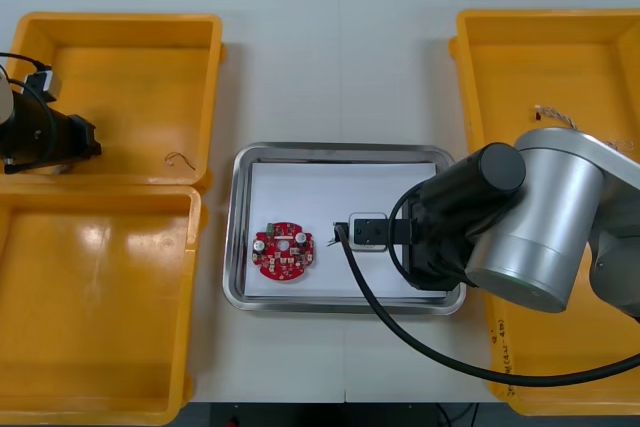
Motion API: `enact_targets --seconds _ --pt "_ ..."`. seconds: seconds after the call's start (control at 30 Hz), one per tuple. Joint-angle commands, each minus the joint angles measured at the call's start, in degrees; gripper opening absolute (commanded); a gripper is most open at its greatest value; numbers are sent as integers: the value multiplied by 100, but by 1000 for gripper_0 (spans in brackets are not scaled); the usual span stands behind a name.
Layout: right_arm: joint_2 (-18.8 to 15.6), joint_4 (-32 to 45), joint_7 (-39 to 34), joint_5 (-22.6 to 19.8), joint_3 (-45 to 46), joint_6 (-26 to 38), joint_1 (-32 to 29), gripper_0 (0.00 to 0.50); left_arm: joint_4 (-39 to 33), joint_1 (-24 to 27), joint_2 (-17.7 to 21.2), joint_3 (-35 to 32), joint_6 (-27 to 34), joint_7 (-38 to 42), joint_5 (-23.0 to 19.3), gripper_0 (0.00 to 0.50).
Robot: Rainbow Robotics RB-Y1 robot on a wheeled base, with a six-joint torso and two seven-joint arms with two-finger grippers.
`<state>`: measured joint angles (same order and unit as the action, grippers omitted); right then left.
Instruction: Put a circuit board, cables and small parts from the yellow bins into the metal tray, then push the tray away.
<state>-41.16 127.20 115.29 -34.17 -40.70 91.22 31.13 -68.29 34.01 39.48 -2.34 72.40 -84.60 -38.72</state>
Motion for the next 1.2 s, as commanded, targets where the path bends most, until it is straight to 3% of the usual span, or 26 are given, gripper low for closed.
enact_targets --seconds 0.03,0.07,0.1,0.43,0.87,0.9,1.0,1.07,1.1,1.2 --pt "82 -161 240 244 -430 -228 139 0 -88 -87 -37 155 -77 -400 -57 225" --pt "82 -205 240 271 -483 -272 121 0 -79 -87 -37 155 -77 -400 -65 34" --pt "82 -248 240 288 -518 -307 121 0 -79 -87 -37 155 -86 -408 -74 0" --pt "293 -811 266 420 -614 -711 60 0 -79 -87 -37 155 -121 -452 -118 0" --pt "477 -855 213 816 -799 -764 -107 0 -361 -61 -37 102 -270 -540 -101 0" --pt "495 -864 204 825 -799 -764 -125 23 -431 -43 -28 93 -270 -540 -83 0" --pt "547 -855 204 921 -799 -773 -142 292 -492 -8 -37 84 -332 -540 -74 0" --pt "565 -864 196 939 -799 -764 -142 373 -492 0 -37 93 -472 -567 -101 0" --pt "583 -864 196 939 -799 -764 -142 500 -492 -8 -37 137 -657 -593 -127 0" --pt "591 -855 196 992 -799 -773 -142 500 -492 -8 -37 234 -903 -593 -136 0"
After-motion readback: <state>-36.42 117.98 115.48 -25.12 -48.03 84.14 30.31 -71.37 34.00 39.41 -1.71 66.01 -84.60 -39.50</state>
